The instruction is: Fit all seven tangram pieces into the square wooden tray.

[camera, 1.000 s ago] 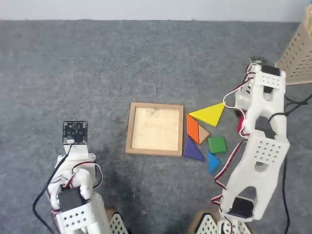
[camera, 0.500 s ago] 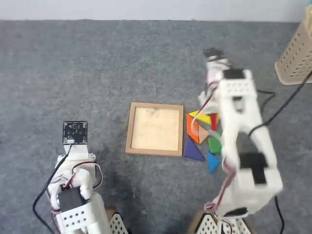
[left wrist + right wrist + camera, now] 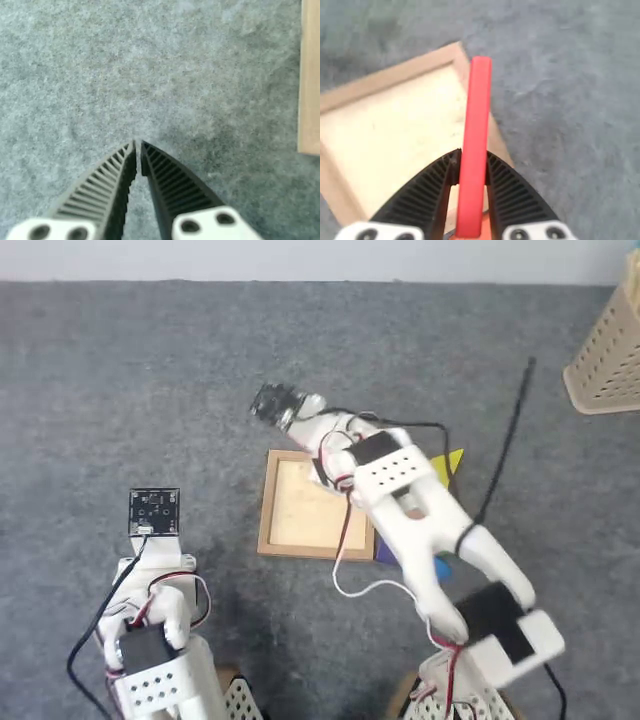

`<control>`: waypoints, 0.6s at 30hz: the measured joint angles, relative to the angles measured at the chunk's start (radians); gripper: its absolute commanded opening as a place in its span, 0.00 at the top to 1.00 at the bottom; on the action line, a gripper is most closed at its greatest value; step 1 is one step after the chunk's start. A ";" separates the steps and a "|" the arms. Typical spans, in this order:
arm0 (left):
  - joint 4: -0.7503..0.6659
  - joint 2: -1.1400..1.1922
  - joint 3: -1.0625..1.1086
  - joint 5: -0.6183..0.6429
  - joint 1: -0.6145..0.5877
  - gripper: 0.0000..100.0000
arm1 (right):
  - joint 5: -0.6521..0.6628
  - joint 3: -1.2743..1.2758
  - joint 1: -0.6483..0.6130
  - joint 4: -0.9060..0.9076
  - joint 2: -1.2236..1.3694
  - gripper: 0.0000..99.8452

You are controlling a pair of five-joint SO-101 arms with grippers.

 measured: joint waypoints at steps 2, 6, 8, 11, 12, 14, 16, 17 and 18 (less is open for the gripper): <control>0.000 0.000 0.000 0.000 0.000 0.99 | 0.029 0.000 -0.003 -0.008 0.046 0.99; 0.000 0.000 0.000 0.000 0.000 0.99 | 0.094 0.000 -0.003 -0.009 0.123 0.95; 0.000 0.000 0.000 0.000 0.000 0.99 | 0.103 0.000 -0.003 -0.011 0.147 0.91; 0.000 0.000 0.000 0.000 0.000 0.99 | 0.109 0.000 -0.006 -0.011 0.153 0.85; 0.000 0.000 0.000 0.000 0.000 0.99 | 0.109 0.000 -0.006 -0.011 0.153 0.85; 0.000 0.000 0.000 0.000 0.000 0.99 | 0.109 -0.006 -0.006 -0.005 0.153 0.85; 0.000 0.000 0.000 0.000 0.000 0.99 | 0.109 -0.008 -0.006 0.015 0.153 0.85; 0.000 0.000 0.000 0.000 0.000 0.99 | 0.109 -0.009 -0.012 0.028 0.153 0.85; 0.000 0.000 0.000 0.000 0.000 0.99 | 0.109 -0.009 -0.020 0.044 0.153 0.85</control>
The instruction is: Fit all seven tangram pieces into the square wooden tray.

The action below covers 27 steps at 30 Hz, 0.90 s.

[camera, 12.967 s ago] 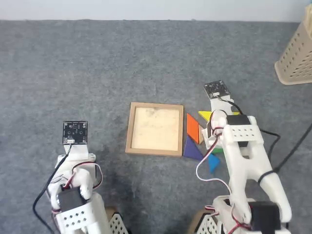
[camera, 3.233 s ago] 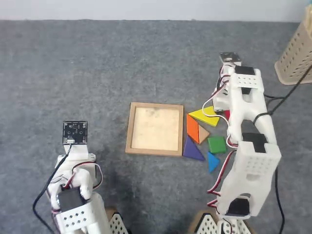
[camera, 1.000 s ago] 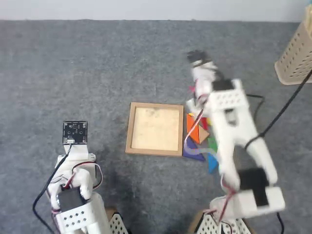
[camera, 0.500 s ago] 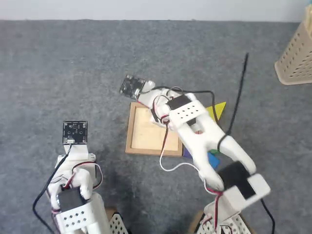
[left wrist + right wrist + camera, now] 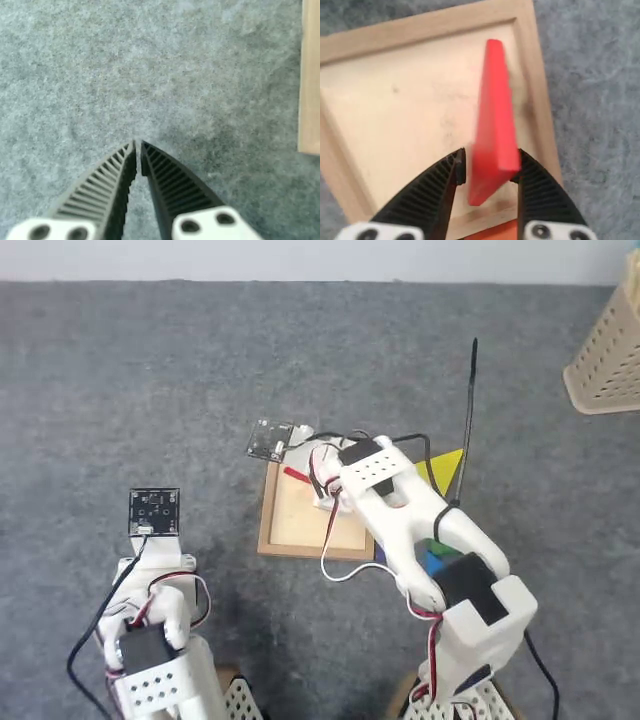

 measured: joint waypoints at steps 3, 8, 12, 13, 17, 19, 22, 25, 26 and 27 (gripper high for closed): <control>0.000 0.000 0.000 0.000 0.000 0.99 | -0.005 0.000 -0.017 0.068 -0.049 0.85; 0.000 0.000 0.000 0.000 0.000 0.99 | -0.061 0.000 -0.017 0.189 -0.206 0.85; 0.000 0.000 0.000 0.000 0.000 0.99 | -0.087 0.018 -0.017 0.250 -0.296 0.92; 0.000 0.000 0.000 0.000 0.000 0.99 | -0.095 0.037 -0.017 0.250 -0.305 0.96; 0.000 0.000 0.000 0.000 0.000 0.99 | -0.160 0.143 -0.017 0.130 -0.307 0.98; 0.000 0.000 0.000 0.000 0.000 0.99 | -0.203 0.175 -0.017 0.054 -0.287 0.99; 0.000 0.000 0.000 0.000 0.000 0.99 | -0.238 0.180 -0.014 -0.035 -0.218 0.99; 0.000 0.000 0.000 0.000 0.000 0.99 | -0.242 0.180 -0.015 -0.078 -0.129 0.99; 0.000 0.000 0.000 0.000 0.000 0.99 | -0.244 0.169 -0.015 -0.081 -0.104 0.99; 0.000 0.000 0.000 0.000 0.000 0.99 | -0.242 0.153 -0.015 -0.083 -0.087 0.99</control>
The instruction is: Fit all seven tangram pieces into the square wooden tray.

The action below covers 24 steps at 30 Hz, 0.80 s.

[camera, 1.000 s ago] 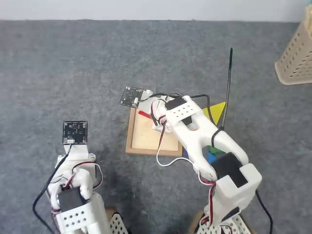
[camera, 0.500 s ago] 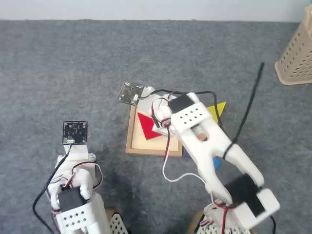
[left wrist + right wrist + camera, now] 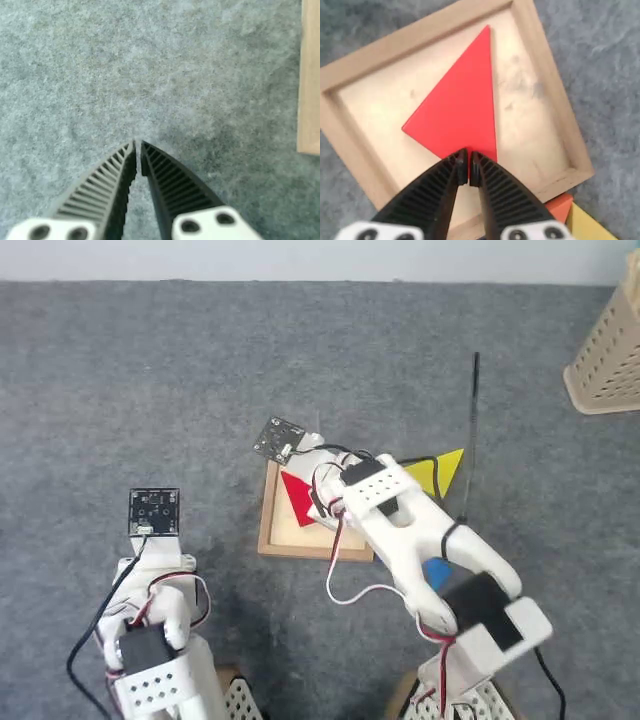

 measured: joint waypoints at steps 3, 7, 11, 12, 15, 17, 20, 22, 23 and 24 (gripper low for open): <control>0.000 0.000 0.000 0.000 0.000 0.99 | -0.005 -0.061 0.011 -0.006 0.054 0.99; 0.000 0.000 0.000 0.000 0.000 0.99 | -0.008 -0.146 0.063 0.000 0.118 0.99; 0.000 0.000 0.000 0.000 0.000 0.99 | -0.008 -0.206 0.124 0.002 0.164 0.99; 0.000 0.000 0.000 0.000 0.000 0.99 | -0.009 -0.218 0.137 0.002 0.173 0.99; 0.000 0.000 0.000 0.000 0.000 0.99 | -0.020 -0.235 0.146 0.005 0.190 0.99; 0.000 0.000 0.000 0.000 0.000 0.99 | -0.048 -0.239 0.146 0.006 0.190 0.99; 0.000 0.000 0.000 0.000 0.000 0.99 | -0.086 -0.239 0.147 0.008 0.190 0.99; 0.000 0.000 0.000 0.000 0.000 0.99 | -0.114 -0.249 0.147 0.037 0.183 0.99; 0.000 0.000 0.000 0.000 0.000 0.99 | -0.127 -0.244 0.147 0.055 0.169 0.99; 0.000 0.000 0.000 0.000 0.000 0.99 | -0.141 -0.242 0.149 0.087 0.150 0.99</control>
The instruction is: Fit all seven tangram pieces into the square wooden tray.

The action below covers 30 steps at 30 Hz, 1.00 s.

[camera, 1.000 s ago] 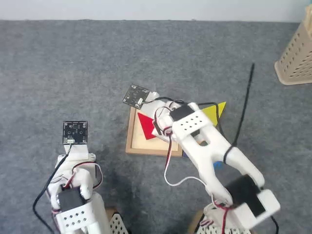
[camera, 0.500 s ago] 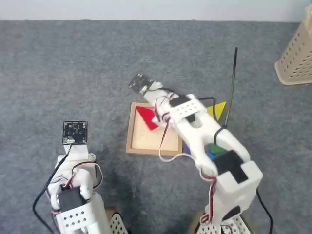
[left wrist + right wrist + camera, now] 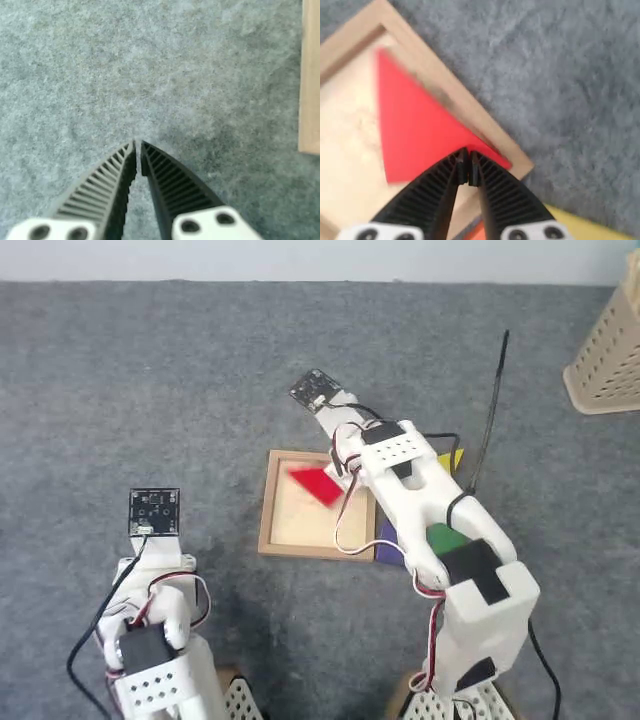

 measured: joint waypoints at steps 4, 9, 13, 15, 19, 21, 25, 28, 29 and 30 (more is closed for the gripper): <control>0.000 0.000 0.000 0.000 0.000 0.99 | -0.078 0.032 0.006 0.086 -0.141 0.99; 0.000 0.000 0.000 0.000 0.000 0.99 | -0.124 0.187 0.002 0.109 -0.377 0.99; 0.000 0.000 0.000 0.000 0.000 0.99 | -0.127 0.334 0.002 0.058 -0.522 0.99; 0.000 0.000 0.000 0.000 0.000 0.99 | -0.129 0.405 0.002 -0.012 -0.551 0.99; 0.000 0.000 0.000 0.000 0.000 0.99 | -0.129 0.483 0.002 -0.137 -0.555 0.99; 0.000 0.000 0.000 0.000 0.000 0.99 | -0.129 0.485 0.002 -0.153 -0.554 0.99; 0.000 0.000 0.000 0.000 0.000 0.99 | -0.123 0.460 -0.011 -0.164 -0.463 0.99; 0.000 0.000 0.000 0.000 0.000 0.99 | -0.106 0.393 -0.066 -0.166 -0.359 0.99; 0.000 0.000 0.000 0.000 0.000 0.99 | -0.103 0.365 -0.078 -0.167 -0.319 0.99; 0.000 0.000 0.000 0.000 0.000 0.99 | -0.098 0.338 -0.086 -0.167 -0.278 0.99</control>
